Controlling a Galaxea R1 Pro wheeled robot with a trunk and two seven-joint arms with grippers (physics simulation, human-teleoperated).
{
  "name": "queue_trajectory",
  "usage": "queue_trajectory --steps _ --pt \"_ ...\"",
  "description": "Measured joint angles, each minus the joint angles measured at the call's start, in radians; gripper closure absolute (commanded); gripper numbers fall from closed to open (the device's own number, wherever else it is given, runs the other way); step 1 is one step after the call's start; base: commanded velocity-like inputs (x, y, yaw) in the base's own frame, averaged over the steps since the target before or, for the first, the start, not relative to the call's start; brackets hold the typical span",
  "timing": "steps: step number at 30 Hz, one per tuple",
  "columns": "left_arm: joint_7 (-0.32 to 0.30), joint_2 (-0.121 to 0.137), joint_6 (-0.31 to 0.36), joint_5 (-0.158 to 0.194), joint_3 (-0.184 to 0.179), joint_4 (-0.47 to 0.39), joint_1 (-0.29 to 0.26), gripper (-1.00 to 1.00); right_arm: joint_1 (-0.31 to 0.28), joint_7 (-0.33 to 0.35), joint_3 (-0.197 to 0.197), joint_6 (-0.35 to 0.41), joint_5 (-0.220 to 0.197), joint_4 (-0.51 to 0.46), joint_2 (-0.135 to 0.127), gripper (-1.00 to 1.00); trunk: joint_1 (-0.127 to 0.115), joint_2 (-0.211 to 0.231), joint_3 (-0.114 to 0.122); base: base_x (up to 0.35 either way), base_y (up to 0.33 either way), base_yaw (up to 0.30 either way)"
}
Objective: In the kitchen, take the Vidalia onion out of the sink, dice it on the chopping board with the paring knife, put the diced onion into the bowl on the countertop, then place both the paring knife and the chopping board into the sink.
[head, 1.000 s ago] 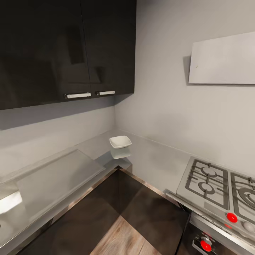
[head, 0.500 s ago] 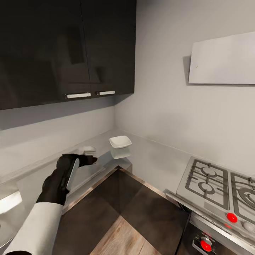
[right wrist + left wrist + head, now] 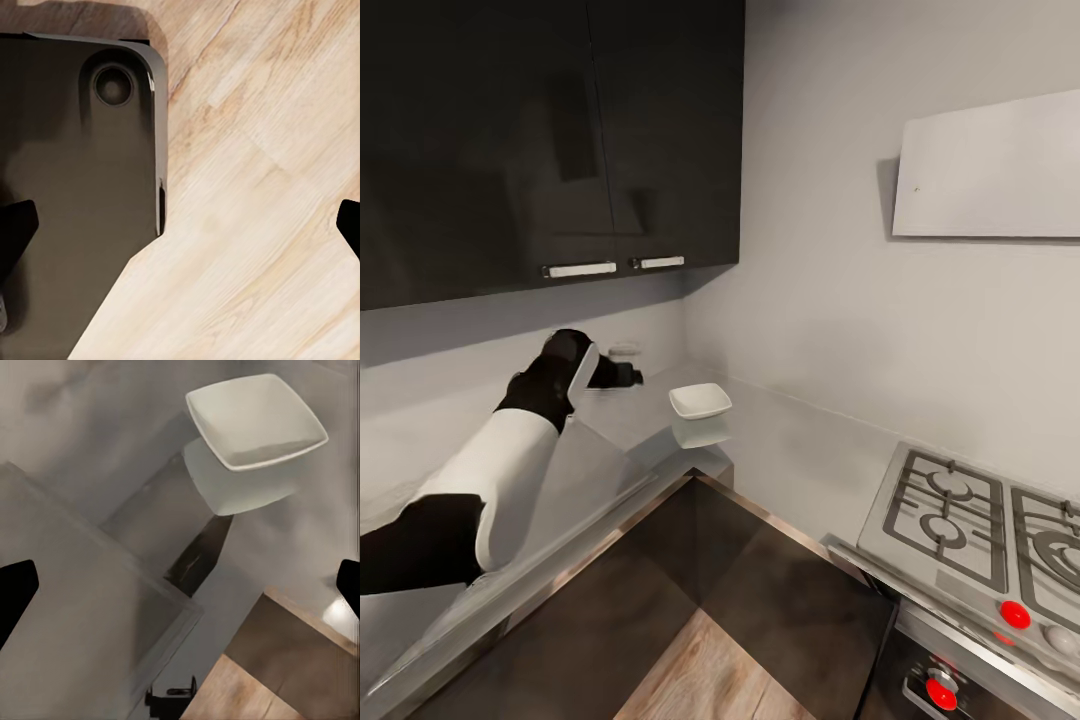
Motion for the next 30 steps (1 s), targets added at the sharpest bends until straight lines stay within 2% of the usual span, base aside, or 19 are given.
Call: queue_trajectory --steps 4,8,18,30 --pt "-0.006 -0.002 0.001 0.0 0.0 0.015 -0.021 -1.0 0.0 0.0 0.0 0.0 0.0 0.0 0.0 -1.0 0.0 0.0 0.0 0.0 0.0 0.0" --pt "-0.01 -0.001 0.004 0.0 0.0 -0.01 -0.025 -1.0 0.0 0.0 0.0 0.0 0.0 0.0 0.0 -1.0 0.0 0.0 0.0 0.014 0.0 0.0" --pt "-0.01 0.001 0.006 0.0 -0.001 -0.019 -0.026 -1.0 0.0 0.0 0.0 -0.001 0.0 0.0 0.0 -1.0 -0.001 0.0 0.0 0.27 -0.03 0.0" --pt "-0.011 -0.004 0.008 0.0 -0.004 -0.019 -0.026 -1.0 0.0 0.0 0.0 -0.001 0.0 0.0 0.0 -1.0 0.0 0.0 0.0 0.055 -0.012 0.0"
